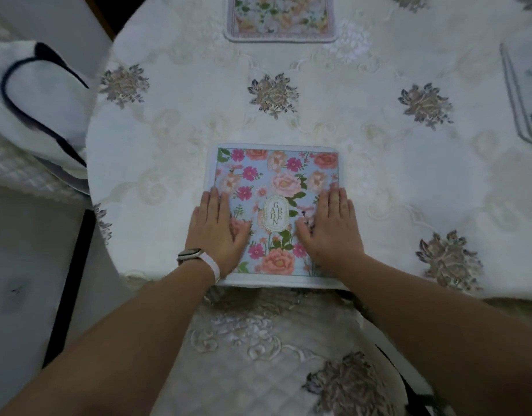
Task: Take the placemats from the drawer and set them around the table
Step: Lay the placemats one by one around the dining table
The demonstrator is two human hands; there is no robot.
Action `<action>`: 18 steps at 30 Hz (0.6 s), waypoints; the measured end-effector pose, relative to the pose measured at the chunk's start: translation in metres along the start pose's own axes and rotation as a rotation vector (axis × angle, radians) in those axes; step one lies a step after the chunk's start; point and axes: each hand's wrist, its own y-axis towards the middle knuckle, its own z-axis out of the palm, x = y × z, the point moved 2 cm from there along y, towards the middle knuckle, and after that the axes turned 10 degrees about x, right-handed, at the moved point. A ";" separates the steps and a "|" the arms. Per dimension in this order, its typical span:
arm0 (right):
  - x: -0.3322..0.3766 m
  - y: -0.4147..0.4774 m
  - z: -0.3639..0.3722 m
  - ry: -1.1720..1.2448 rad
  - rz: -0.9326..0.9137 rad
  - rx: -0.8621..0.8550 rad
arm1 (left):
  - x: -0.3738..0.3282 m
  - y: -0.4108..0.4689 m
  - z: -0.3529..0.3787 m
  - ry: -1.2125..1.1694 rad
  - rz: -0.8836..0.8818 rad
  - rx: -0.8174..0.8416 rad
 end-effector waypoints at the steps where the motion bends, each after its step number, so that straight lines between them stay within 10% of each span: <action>1: 0.002 -0.007 0.004 -0.015 -0.012 0.007 | -0.001 -0.005 0.003 0.001 -0.010 0.004; 8: 0.043 -0.027 0.026 -0.125 -0.179 0.052 | -0.035 -0.018 0.013 0.202 0.321 0.115; 18: 0.008 -0.043 0.026 -0.247 -0.357 0.053 | -0.016 -0.036 0.021 0.243 0.321 0.048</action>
